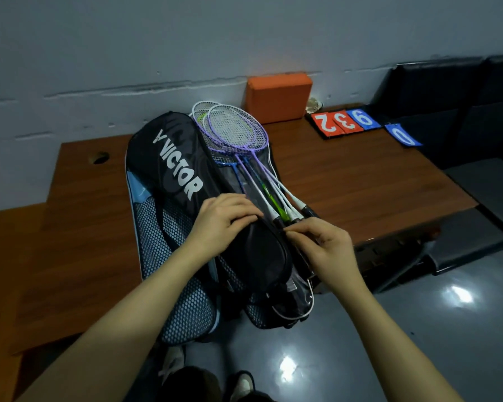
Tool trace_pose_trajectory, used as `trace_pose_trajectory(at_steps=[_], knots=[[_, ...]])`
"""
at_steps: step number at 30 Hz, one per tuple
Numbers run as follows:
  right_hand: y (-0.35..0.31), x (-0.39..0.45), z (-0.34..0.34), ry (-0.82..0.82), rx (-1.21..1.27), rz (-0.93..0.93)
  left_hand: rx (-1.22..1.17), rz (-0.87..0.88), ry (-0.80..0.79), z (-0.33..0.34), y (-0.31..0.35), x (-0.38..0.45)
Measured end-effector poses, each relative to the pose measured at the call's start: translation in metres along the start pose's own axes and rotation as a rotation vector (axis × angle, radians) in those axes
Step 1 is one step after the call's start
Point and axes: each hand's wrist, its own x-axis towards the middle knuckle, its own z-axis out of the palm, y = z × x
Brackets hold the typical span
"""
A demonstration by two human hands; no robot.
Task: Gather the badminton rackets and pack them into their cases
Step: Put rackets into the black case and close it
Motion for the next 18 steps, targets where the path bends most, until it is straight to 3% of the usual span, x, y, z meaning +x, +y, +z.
trace_pose_trajectory(at_steps=[3,6,10,15,18], knots=[[-0.012,0.002,-0.012,0.108,0.032,-0.077,-0.093,-0.041,0.072,-0.012,0.009,0.023],[-0.019,0.006,-0.025,0.112,0.006,-0.121,-0.061,-0.04,0.105,-0.015,0.017,0.039],[-0.021,-0.001,-0.039,0.062,0.003,-0.141,-0.004,-0.045,0.14,-0.011,0.021,0.049],[-0.003,0.0,-0.037,-0.118,0.021,-0.002,0.244,0.013,0.13,0.007,0.019,0.031],[0.017,-0.003,-0.012,-0.173,0.0,0.024,0.363,0.045,0.034,0.021,0.004,0.007]])
